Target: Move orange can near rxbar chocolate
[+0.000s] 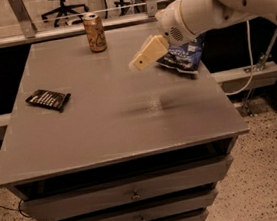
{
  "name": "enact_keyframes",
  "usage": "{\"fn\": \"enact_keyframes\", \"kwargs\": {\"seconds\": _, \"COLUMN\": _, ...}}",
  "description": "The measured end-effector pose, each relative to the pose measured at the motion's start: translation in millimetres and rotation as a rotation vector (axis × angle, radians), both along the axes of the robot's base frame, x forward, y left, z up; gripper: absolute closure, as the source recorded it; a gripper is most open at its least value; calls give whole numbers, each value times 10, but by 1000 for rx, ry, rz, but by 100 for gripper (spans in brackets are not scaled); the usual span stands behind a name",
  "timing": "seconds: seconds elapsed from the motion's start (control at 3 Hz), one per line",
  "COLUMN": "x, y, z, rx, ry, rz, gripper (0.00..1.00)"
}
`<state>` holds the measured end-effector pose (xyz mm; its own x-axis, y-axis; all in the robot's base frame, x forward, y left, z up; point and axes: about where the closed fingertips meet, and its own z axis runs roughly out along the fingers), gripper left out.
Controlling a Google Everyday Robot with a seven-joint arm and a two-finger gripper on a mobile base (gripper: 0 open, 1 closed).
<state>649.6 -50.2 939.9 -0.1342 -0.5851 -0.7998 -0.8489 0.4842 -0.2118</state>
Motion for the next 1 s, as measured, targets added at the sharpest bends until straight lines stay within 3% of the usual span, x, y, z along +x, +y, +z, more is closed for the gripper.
{"fn": "enact_keyframes", "kwargs": {"seconds": 0.33, "x": 598, "y": 380, "z": -71, "rx": 151, "ry": -51, "rz": -36, "gripper": 0}}
{"fn": "enact_keyframes", "kwargs": {"seconds": 0.67, "x": 1177, "y": 717, "z": -82, "rx": 257, "ry": -94, "rz": -61, "gripper": 0}}
{"fn": "enact_keyframes", "kwargs": {"seconds": 1.0, "x": 1667, "y": 1072, "z": -118, "rx": 301, "ry": -100, "rz": -59, "gripper": 0}}
